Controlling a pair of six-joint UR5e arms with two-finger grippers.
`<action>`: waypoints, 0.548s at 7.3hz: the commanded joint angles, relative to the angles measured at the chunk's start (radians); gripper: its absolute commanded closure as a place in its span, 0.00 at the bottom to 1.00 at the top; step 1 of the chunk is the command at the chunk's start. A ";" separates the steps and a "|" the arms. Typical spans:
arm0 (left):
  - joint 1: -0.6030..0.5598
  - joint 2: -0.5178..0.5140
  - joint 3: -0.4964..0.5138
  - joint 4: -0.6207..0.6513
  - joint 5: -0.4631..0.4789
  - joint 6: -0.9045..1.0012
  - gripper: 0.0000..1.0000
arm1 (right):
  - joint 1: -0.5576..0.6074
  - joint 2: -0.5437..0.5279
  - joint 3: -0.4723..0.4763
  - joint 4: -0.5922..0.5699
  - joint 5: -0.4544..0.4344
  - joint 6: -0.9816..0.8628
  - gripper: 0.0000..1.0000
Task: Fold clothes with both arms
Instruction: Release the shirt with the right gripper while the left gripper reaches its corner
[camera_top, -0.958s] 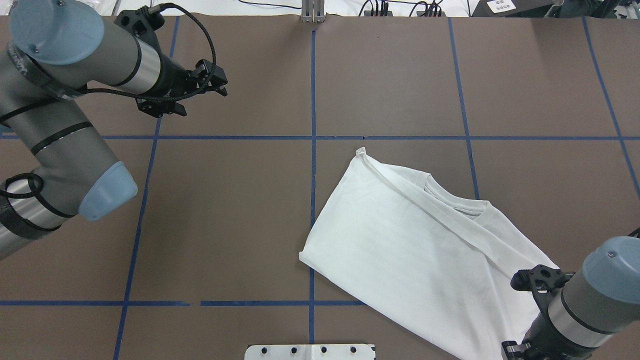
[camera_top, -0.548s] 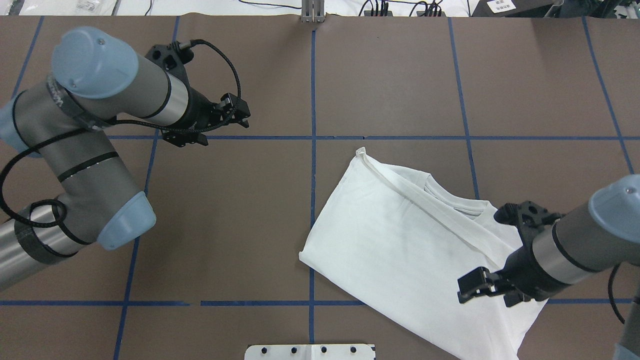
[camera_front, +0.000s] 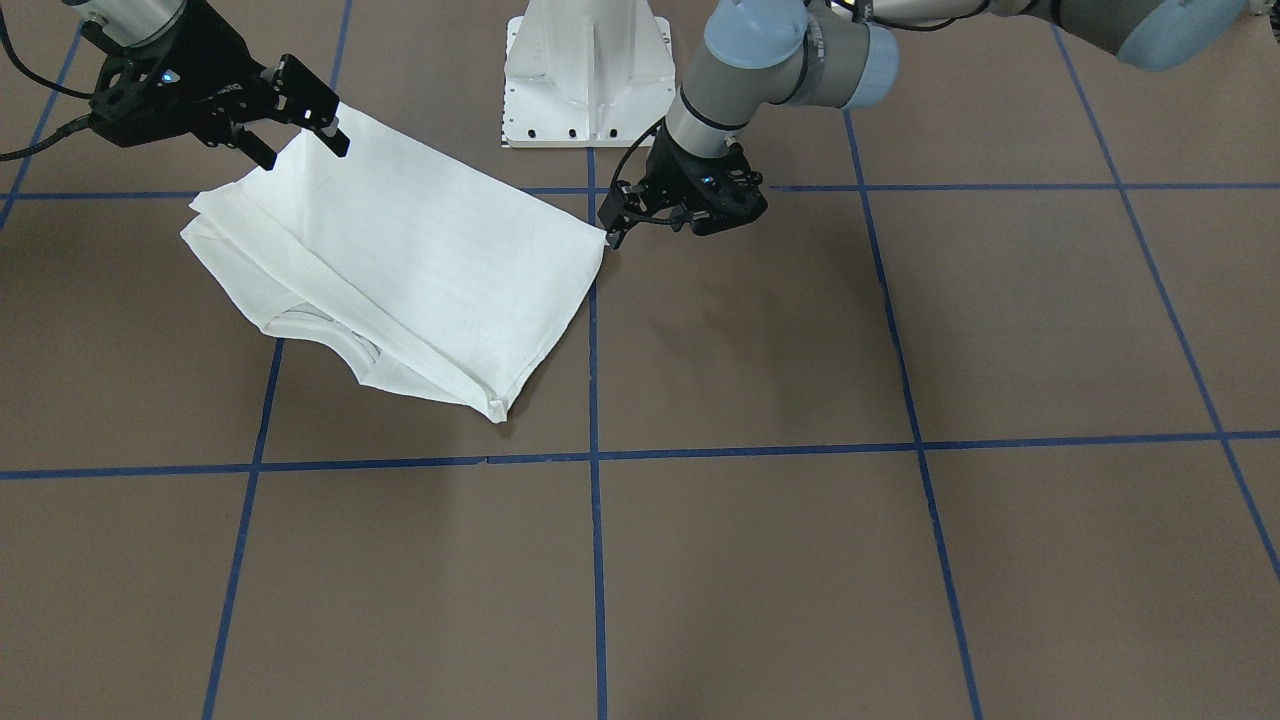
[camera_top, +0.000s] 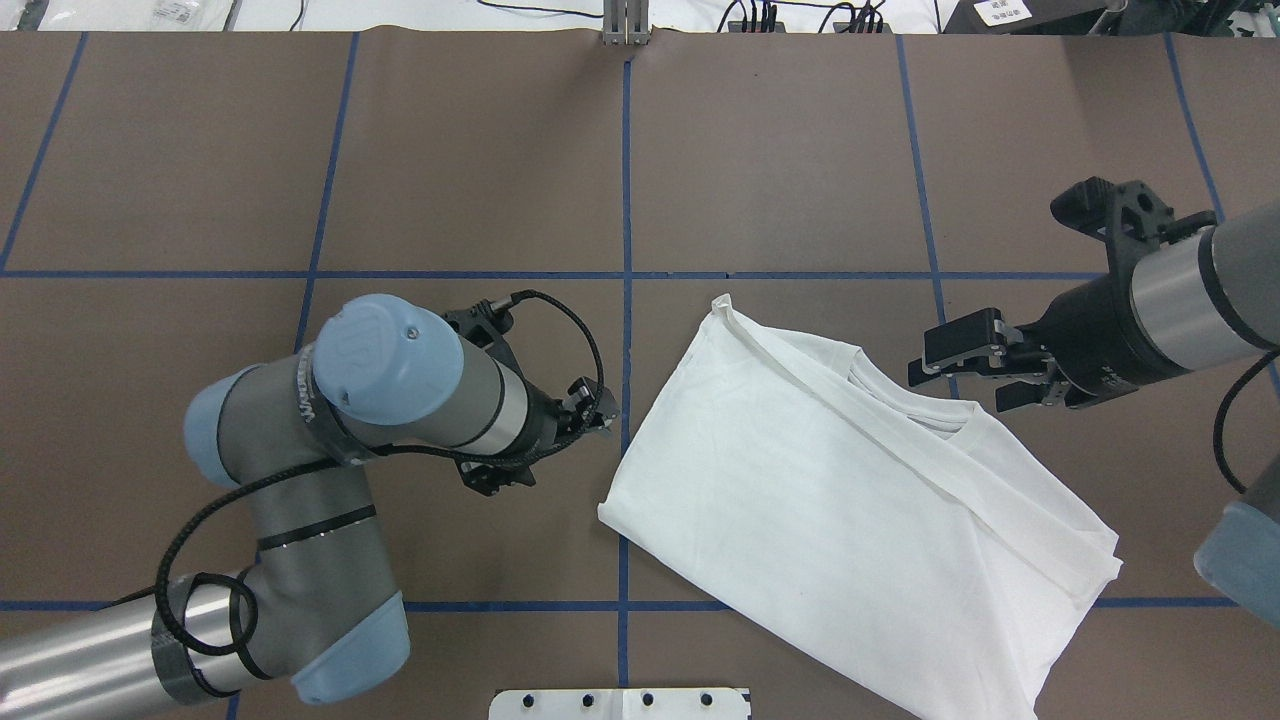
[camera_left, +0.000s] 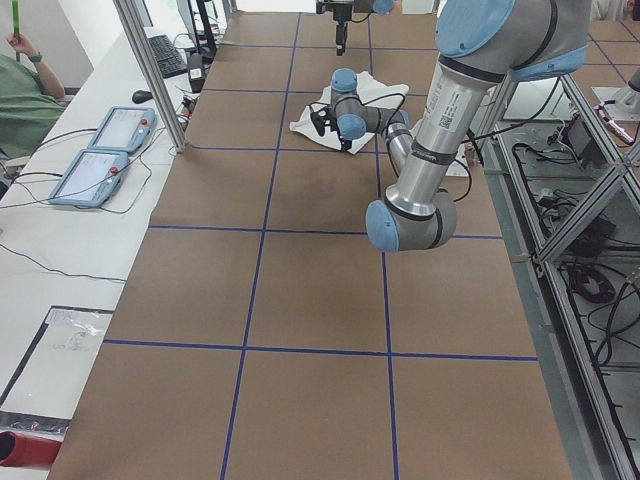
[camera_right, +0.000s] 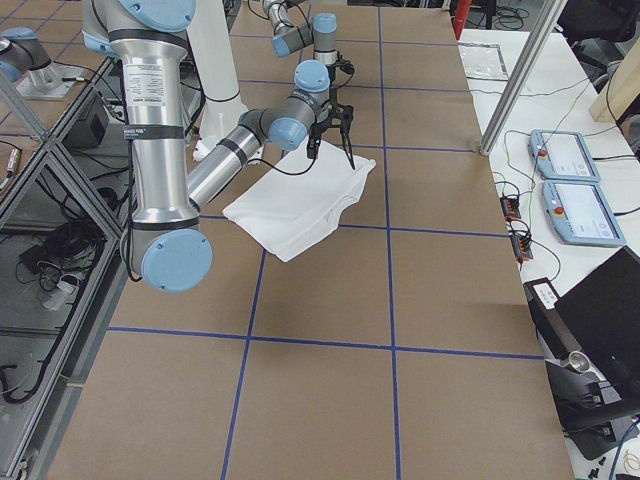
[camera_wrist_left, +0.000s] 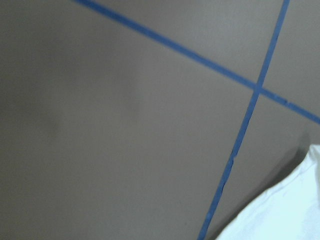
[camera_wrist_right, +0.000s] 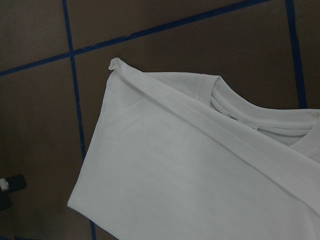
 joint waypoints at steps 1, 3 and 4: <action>0.060 -0.072 0.109 -0.007 0.042 -0.064 0.01 | 0.016 0.038 -0.021 0.000 -0.001 -0.001 0.00; 0.063 -0.080 0.177 -0.069 0.045 -0.060 0.01 | 0.018 0.038 -0.024 0.000 0.000 -0.001 0.00; 0.072 -0.079 0.179 -0.069 0.045 -0.058 0.02 | 0.020 0.038 -0.022 0.000 0.000 -0.001 0.00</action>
